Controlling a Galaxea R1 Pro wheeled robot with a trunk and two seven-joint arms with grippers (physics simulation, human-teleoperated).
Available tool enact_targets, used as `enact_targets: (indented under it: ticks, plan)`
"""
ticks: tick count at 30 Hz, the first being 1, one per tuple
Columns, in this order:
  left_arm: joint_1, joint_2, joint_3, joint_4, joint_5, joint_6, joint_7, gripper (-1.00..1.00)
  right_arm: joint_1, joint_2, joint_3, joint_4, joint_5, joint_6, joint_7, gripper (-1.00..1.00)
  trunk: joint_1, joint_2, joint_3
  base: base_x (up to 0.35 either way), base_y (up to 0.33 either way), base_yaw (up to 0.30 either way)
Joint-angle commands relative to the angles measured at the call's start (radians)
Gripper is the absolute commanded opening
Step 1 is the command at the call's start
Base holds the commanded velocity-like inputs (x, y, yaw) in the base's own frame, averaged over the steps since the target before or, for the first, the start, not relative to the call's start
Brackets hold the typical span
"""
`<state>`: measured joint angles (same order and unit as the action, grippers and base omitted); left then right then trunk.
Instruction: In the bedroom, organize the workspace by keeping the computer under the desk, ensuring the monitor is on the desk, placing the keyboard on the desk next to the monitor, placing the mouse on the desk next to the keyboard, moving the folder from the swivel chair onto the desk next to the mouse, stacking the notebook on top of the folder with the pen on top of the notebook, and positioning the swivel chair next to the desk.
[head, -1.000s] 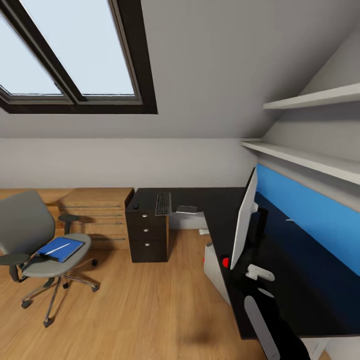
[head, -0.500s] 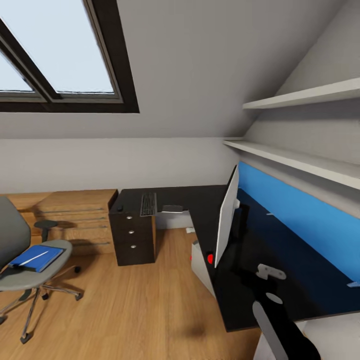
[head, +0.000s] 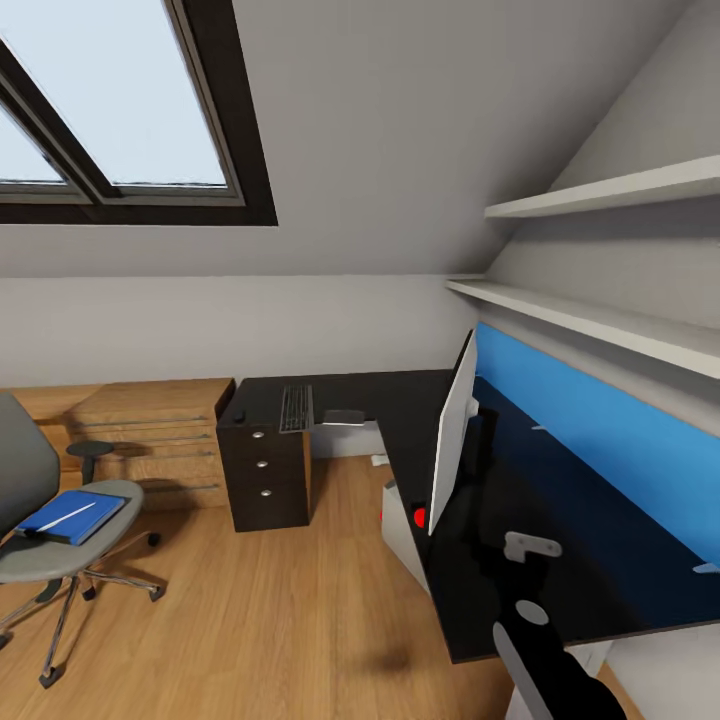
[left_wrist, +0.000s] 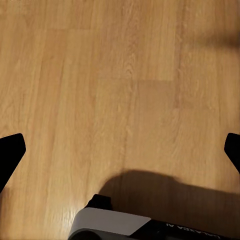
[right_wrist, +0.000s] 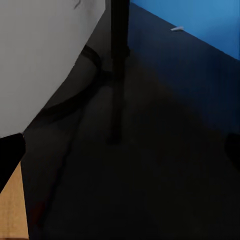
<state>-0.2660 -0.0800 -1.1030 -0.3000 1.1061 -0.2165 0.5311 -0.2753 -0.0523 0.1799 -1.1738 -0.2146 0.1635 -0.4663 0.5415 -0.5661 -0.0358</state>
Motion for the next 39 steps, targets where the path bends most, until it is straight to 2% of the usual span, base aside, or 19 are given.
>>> enact_targets:
  ticks: [1,6,15,22,30,36,39]
  plan:
    - [-0.002,0.000,-0.009,-0.001,0.011,-0.006,0.004,1.00,-0.001,-0.001,0.004,0.005,-0.004,0.001,-0.008,1.00,0.000,-0.002,-0.002,0.000,0.000,-0.001]
    - [-0.001,0.000,-0.008,-0.001,0.011,-0.006,0.004,1.00,-0.001,-0.002,0.003,0.019,-0.002,-0.014,-0.008,1.00,0.000,-0.002,-0.002,0.000,0.000,0.000]
    - [-0.002,0.000,-0.008,-0.001,0.011,-0.006,0.004,1.00,-0.001,-0.003,0.004,0.023,-0.002,-0.102,-0.006,1.00,0.000,-0.002,-0.002,0.000,0.000,0.000]
    - [-0.001,0.000,-0.009,-0.001,0.010,-0.005,0.002,1.00,-0.001,-0.003,0.003,0.026,-0.002,-0.116,-0.007,1.00,0.000,-0.002,-0.002,0.025,0.000,0.000]
    - [-0.001,0.000,-0.009,-0.001,0.010,-0.004,-0.003,1.00,-0.002,-0.009,-0.005,0.048,-0.004,-0.129,-0.006,1.00,0.000,-0.002,-0.002,0.240,0.000,0.000]
    - [-0.002,0.000,-0.009,-0.001,0.010,-0.003,-0.003,1.00,-0.020,-0.012,-0.010,0.175,-0.005,-0.127,-0.006,1.00,0.000,-0.002,-0.002,0.027,0.000,0.000]
    - [-0.001,0.000,-0.009,-0.001,0.011,-0.003,-0.003,1.00,-0.056,-0.021,-0.025,0.237,-0.006,-0.126,-0.006,1.00,0.000,-0.002,-0.002,0.068,0.000,0.000]
